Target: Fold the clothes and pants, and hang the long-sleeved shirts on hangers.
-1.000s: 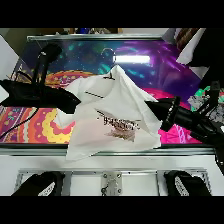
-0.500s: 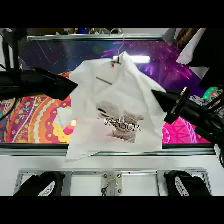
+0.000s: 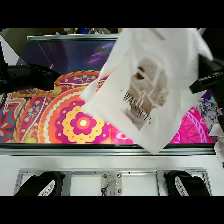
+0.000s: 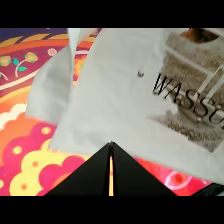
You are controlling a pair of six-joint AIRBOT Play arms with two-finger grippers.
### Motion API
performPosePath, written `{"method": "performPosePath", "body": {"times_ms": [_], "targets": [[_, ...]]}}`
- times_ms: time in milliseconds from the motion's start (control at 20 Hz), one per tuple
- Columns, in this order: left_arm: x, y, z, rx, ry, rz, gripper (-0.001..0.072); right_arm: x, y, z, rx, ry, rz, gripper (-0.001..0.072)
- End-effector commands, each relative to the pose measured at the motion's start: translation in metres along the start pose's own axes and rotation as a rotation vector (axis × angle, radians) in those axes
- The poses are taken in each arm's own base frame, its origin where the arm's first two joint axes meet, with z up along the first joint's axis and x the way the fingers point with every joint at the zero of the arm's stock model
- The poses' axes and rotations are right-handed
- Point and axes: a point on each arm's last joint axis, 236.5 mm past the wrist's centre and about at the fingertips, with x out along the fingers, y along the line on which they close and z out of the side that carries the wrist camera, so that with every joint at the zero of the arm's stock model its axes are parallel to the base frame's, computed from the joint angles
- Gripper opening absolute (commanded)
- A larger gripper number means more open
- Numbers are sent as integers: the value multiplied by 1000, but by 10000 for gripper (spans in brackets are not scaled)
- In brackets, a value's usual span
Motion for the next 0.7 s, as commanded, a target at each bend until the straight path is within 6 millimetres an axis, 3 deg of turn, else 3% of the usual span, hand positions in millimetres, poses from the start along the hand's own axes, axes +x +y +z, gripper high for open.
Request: {"method": "performPosePath", "body": {"times_ms": [0, 250, 400, 650], "targets": [[-1, 1, 1, -2, -5, 3, 13, -22, -77, 30, -109, -77, -345, 5], [-1, 1, 1, -1, -6, 5, 13, -66, -139, 53, -295, -83, -673, 5], [-1, 2, 3, -1, -14, 6, 13, -99, -171, 50, -282, -43, -858, 5], [2, 3, 7, -3, -25, 8, 13, -118, -189, 54, -273, -43, -958, 5]]}}
